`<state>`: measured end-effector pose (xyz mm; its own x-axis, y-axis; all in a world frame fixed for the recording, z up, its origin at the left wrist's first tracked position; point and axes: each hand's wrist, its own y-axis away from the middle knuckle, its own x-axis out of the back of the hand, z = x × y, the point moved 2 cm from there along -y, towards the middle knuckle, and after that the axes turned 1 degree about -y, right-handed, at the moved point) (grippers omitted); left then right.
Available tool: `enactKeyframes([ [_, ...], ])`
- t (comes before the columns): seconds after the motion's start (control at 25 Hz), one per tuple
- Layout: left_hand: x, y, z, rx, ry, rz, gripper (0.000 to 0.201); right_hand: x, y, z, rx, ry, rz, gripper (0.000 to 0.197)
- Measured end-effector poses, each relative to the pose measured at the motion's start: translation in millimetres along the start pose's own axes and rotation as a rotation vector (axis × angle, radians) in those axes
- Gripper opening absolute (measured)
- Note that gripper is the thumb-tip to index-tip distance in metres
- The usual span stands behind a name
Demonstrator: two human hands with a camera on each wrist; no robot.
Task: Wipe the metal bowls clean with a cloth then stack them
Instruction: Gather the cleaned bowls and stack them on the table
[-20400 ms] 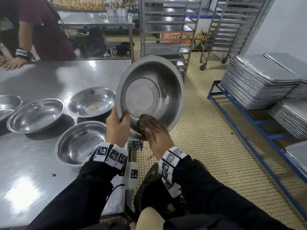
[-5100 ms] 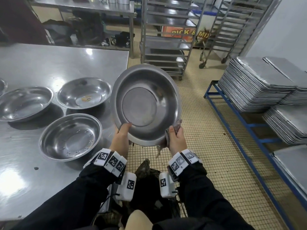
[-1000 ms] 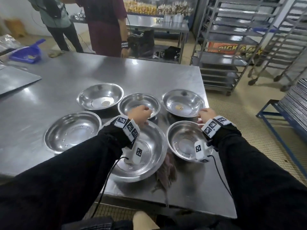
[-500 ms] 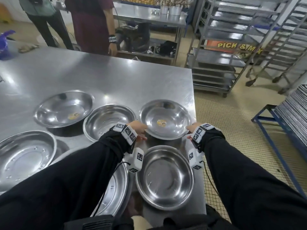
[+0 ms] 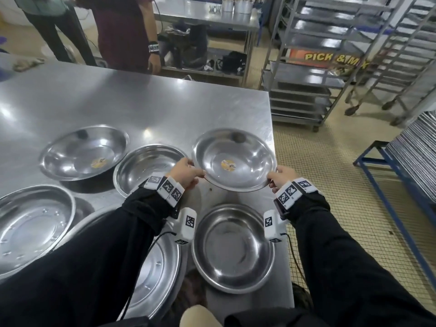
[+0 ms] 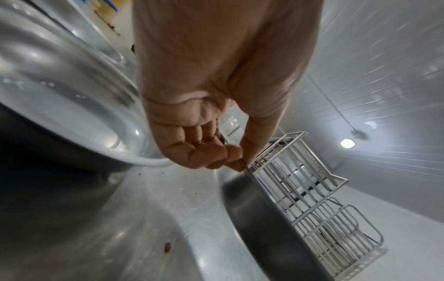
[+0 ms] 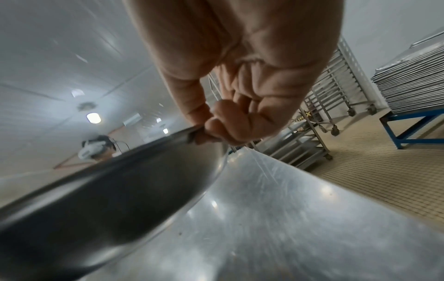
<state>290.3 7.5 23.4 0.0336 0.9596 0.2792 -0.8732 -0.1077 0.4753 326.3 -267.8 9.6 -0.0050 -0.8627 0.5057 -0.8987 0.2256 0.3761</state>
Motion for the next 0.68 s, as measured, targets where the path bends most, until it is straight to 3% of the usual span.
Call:
enactKeyframes([
  [0.16, 35.7, 43.1, -10.5, -0.205, -0.156, 0.074, 0.027, -12.3, 84.3, -6.1, 0.130, -0.109, 0.053, 0.012],
  [0.24, 58.7, 75.6, -25.3, -0.265, -0.131, 0.122, 0.027, -28.8, 127.9, -3.7, 0.177, -0.104, 0.075, 0.012],
  [0.32, 86.9, 109.7, -47.7, -0.284, -0.085, 0.157, 0.024, -50.1, 167.4, -0.8, 0.201, -0.071, 0.071, 0.010],
  [0.48, 143.8, 169.5, -102.4, -0.345, -0.244, 0.261, 0.025, -94.7, 231.9, 13.8, 0.271, 0.018, 0.009, 0.012],
  [0.68, 188.7, 231.6, -181.9, -0.301, -0.401, 0.233, 0.020, -160.0, 304.1, 33.0, 0.383, 0.118, -0.060, 0.005],
])
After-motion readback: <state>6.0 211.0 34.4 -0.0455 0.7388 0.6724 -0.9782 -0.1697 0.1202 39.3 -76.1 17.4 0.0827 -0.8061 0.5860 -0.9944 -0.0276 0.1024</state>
